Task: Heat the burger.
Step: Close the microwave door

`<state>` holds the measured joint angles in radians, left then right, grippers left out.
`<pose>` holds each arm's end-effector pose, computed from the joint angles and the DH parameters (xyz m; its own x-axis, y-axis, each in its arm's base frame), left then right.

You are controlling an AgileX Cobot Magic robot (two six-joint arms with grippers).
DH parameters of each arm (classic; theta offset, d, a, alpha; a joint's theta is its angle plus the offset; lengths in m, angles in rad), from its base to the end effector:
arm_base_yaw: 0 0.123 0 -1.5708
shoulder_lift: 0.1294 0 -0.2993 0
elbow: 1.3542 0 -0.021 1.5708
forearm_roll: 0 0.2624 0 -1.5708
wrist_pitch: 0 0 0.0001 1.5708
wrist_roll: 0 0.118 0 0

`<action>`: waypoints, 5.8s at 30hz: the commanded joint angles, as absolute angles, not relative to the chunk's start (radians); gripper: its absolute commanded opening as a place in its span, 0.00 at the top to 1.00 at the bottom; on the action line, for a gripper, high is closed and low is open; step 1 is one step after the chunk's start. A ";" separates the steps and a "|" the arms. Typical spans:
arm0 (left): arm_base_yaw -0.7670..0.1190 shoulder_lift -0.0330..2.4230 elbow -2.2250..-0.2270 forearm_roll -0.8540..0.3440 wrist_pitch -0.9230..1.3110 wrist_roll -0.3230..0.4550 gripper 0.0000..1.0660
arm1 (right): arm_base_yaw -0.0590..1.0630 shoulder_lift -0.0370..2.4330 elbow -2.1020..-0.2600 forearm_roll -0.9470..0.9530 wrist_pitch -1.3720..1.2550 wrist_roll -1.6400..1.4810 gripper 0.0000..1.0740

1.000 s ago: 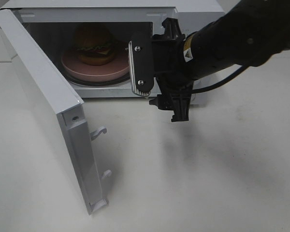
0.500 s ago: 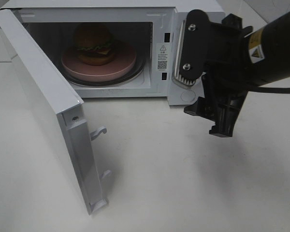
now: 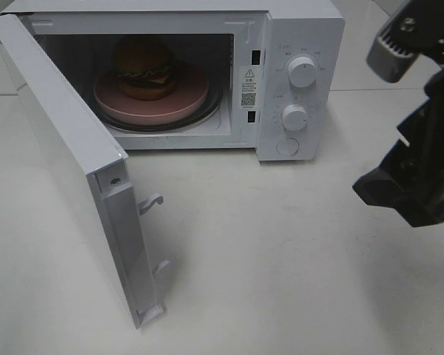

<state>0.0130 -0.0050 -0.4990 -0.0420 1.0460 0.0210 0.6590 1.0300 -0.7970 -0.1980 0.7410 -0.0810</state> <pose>0.0151 -0.0041 0.2720 -0.4389 -0.0058 -0.8985 0.0196 0.9997 -0.0160 0.1817 0.1209 0.2900 -0.4701 -0.6474 -0.5999 -0.6632 0.7076 -0.2440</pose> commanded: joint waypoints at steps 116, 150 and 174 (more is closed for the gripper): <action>0.009 -0.025 -0.497 -0.041 1.040 0.020 0.01 | 0.153 -0.031 -0.504 -0.100 1.036 0.098 0.29; 0.009 0.474 -0.538 -0.073 0.725 0.021 0.88 | 0.153 -0.031 -0.504 -0.100 1.036 0.096 0.29; 0.009 0.979 -0.203 0.044 -0.500 0.016 1.00 | 0.153 -0.031 -0.504 -0.099 1.036 0.096 0.29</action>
